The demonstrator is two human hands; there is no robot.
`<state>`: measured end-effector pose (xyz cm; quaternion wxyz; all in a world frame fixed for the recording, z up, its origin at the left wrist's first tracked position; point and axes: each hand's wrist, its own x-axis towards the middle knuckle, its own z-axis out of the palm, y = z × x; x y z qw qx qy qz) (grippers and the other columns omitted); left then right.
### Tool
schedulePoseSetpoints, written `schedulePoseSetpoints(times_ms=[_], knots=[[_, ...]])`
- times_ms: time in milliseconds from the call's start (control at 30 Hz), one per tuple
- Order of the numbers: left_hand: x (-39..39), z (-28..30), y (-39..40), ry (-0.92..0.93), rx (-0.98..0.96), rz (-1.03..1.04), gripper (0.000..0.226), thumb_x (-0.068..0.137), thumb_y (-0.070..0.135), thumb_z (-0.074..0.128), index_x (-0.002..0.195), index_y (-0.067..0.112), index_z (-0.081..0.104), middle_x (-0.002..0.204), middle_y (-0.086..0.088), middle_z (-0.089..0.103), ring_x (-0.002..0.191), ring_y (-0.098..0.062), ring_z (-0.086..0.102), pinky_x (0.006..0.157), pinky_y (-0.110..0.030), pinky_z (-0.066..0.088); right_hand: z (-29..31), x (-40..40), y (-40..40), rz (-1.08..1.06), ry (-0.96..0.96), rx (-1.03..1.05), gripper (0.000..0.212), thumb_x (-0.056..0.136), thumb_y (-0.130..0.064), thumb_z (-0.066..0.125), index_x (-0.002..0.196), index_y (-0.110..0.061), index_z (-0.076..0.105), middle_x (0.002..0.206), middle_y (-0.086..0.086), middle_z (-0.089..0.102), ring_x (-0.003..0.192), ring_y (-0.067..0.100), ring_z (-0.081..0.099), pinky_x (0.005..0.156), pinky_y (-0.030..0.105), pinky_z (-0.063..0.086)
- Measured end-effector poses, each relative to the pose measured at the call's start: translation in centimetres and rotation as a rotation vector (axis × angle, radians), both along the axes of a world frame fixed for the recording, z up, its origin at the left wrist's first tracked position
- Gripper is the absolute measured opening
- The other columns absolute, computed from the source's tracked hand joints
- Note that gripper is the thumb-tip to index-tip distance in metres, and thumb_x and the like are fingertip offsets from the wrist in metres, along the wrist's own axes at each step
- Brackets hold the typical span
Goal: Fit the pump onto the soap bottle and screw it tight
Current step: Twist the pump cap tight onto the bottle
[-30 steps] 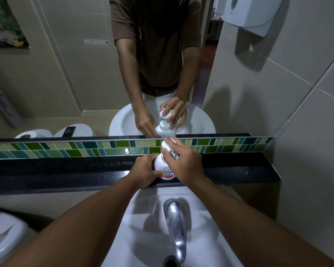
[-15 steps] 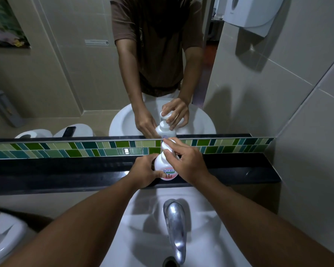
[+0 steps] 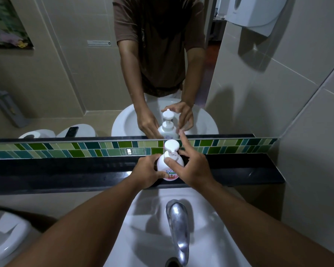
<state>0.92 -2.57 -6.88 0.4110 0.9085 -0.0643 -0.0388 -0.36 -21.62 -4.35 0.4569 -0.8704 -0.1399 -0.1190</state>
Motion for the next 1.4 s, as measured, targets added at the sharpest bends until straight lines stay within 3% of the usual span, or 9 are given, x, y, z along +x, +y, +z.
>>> schedulePoseSetpoints(times_ms=[67, 133, 267, 567, 933, 1167, 1267, 1333, 1400], knots=[[-0.1, 0.0, 0.0, -0.009, -0.004, -0.002, 0.057, 0.068, 0.026, 0.097, 0.119, 0.023, 0.073, 0.107, 0.005, 0.078, 0.100, -0.014, 0.071, 0.090, -0.028, 0.053, -1.4, -0.3, -0.8, -0.032, 0.101, -0.055, 0.101, 0.076, -0.059, 0.079, 0.161, -0.025, 0.035, 0.150, 0.003, 0.060, 0.136, 0.019, 0.057, 0.110, 0.038, 0.049], [-0.1, 0.0, -0.1, -0.011, -0.008, 0.000, 0.060, 0.069, 0.029, 0.096, 0.122, 0.019, 0.071, 0.111, 0.001, 0.078, 0.101, -0.016, 0.070, 0.089, -0.027, 0.050, -2.8, -0.5, -1.3, -0.003, 0.183, -0.134, 0.095, 0.080, -0.056, 0.078, 0.159, -0.018, 0.040, 0.155, 0.004, 0.055, 0.141, 0.021, 0.053, 0.113, 0.043, 0.046], [-0.5, -0.1, -0.6, 0.008, -0.014, 0.028, 0.064, 0.071, 0.023, 0.095, 0.129, 0.017, 0.068, 0.118, -0.003, 0.076, 0.103, -0.019, 0.069, 0.094, -0.032, 0.054, -3.5, -0.5, -1.6, 0.046, 0.230, -0.149, 0.075, 0.095, -0.036, 0.075, 0.159, -0.015, 0.041, 0.156, 0.004, 0.054, 0.143, 0.021, 0.049, 0.117, 0.038, 0.041], [-1.2, -0.2, -1.5, 0.029, -0.032, 0.085, 0.060, 0.079, 0.011, 0.088, 0.133, 0.014, 0.062, 0.119, -0.003, 0.072, 0.102, -0.019, 0.064, 0.089, -0.025, 0.044, -3.2, -0.4, -1.6, 0.060, 0.237, -0.150, 0.071, 0.098, -0.030, 0.073, 0.158, -0.013, 0.041, 0.156, 0.005, 0.054, 0.142, 0.021, 0.050, 0.113, 0.023, 0.035], [-1.4, -0.3, -1.9, 0.044, 0.005, 0.096, 0.060, 0.080, 0.012, 0.088, 0.133, 0.014, 0.058, 0.124, -0.009, 0.072, 0.111, -0.029, 0.066, 0.100, -0.042, 0.053, -2.8, -0.8, -1.4, 0.054, 0.253, -0.169, 0.069, 0.100, -0.032, 0.069, 0.160, -0.016, 0.038, 0.153, 0.006, 0.057, 0.138, 0.025, 0.055, 0.114, 0.038, 0.044], [-1.4, -0.6, -2.0, 0.041, -0.015, 0.081, 0.059, 0.081, 0.009, 0.085, 0.132, 0.014, 0.056, 0.127, -0.008, 0.069, 0.112, -0.027, 0.064, 0.100, -0.039, 0.051, -3.1, -0.7, -1.5, 0.060, 0.273, -0.186, 0.071, 0.101, -0.034, 0.068, 0.161, -0.017, 0.035, 0.158, 0.006, 0.052, 0.142, 0.025, 0.050, 0.116, 0.039, 0.041], [-1.3, -0.3, -2.0, 0.076, 0.010, 0.055, 0.076, 0.080, 0.015, 0.086, 0.144, 0.014, 0.045, 0.136, -0.009, 0.063, 0.121, -0.030, 0.061, 0.104, -0.044, 0.051, -3.1, -0.6, -1.6, 0.063, 0.285, -0.183, 0.072, 0.100, -0.035, 0.068, 0.161, -0.017, 0.034, 0.159, 0.005, 0.050, 0.144, 0.025, 0.048, 0.117, 0.040, 0.041], [-1.3, 0.0, -1.8, 0.104, 0.045, 0.025, 0.100, 0.080, 0.022, 0.087, 0.158, 0.013, 0.025, 0.146, -0.010, 0.057, 0.130, -0.031, 0.057, 0.108, -0.045, 0.049, -3.1, -0.7, -1.6, 0.056, 0.282, -0.200, 0.074, 0.100, -0.035, 0.069, 0.162, -0.019, 0.033, 0.159, 0.005, 0.050, 0.143, 0.027, 0.049, 0.116, 0.042, 0.042], [-1.4, 0.1, -1.5, 0.109, 0.080, 0.010, 0.114, 0.076, 0.037, 0.087, 0.161, 0.014, 0.015, 0.150, -0.009, 0.054, 0.134, -0.031, 0.055, 0.109, -0.046, 0.048, -3.1, -0.6, -1.8, 0.054, 0.293, -0.227, 0.080, 0.097, -0.037, 0.072, 0.163, -0.023, 0.029, 0.159, 0.004, 0.051, 0.142, 0.028, 0.050, 0.114, 0.044, 0.044]])
